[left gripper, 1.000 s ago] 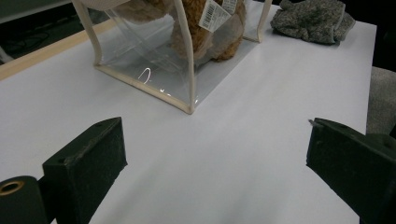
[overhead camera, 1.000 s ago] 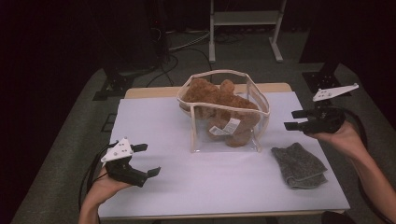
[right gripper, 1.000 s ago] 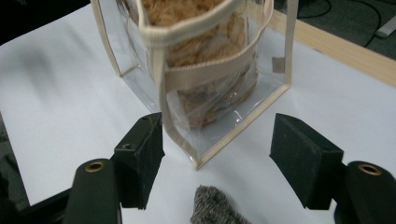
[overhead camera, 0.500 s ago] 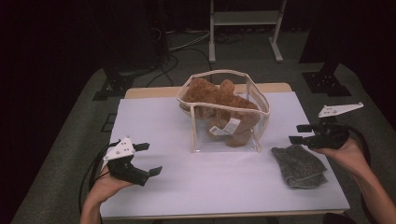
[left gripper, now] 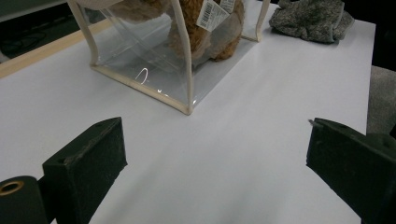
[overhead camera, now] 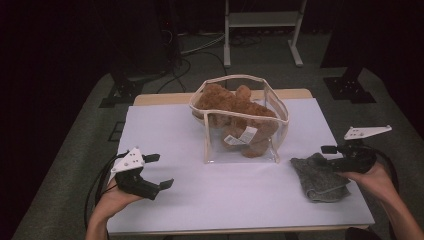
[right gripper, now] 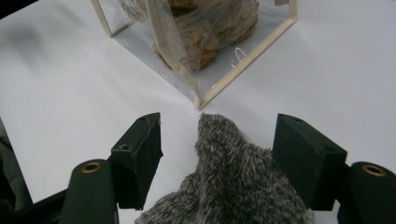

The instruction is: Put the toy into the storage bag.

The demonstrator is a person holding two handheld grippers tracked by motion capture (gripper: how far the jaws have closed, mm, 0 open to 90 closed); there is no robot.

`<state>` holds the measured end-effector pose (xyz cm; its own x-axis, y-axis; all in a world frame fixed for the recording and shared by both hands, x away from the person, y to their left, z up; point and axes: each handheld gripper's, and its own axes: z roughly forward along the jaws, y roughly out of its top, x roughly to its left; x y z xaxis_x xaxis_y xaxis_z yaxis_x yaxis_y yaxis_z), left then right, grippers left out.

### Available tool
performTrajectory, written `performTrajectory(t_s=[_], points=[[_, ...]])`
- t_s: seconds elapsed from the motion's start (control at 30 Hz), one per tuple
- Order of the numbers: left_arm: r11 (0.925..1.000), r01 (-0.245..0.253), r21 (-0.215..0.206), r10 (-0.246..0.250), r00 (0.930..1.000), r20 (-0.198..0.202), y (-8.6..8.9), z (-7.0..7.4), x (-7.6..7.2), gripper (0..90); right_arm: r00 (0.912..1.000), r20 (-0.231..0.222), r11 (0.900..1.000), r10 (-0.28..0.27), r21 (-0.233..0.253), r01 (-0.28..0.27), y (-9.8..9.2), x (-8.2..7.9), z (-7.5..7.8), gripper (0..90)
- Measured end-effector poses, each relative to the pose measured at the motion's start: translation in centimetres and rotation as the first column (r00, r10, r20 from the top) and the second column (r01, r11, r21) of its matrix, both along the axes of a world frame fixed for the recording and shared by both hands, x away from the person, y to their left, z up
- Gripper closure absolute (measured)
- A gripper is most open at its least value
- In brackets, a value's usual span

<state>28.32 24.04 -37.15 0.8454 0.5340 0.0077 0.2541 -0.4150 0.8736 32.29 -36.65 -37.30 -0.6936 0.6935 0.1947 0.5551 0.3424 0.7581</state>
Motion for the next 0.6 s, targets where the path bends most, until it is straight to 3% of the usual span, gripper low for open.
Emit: performTrajectory(t_s=[0.33,0.6], points=[[1.0,-0.002,0.0,0.002,1.0,0.002,0.1,0.0,-0.1,3.6,0.9996,-0.022,1.0,-0.016,0.022,0.017,-0.7,-1.1,-2.0,31.1],[1.0,0.003,-0.001,-0.003,1.0,0.004,-0.1,0.1,-0.1,3.6,0.9996,-0.021,0.999,-0.019,0.037,0.02,-0.5,-1.7,-2.8,29.8]])
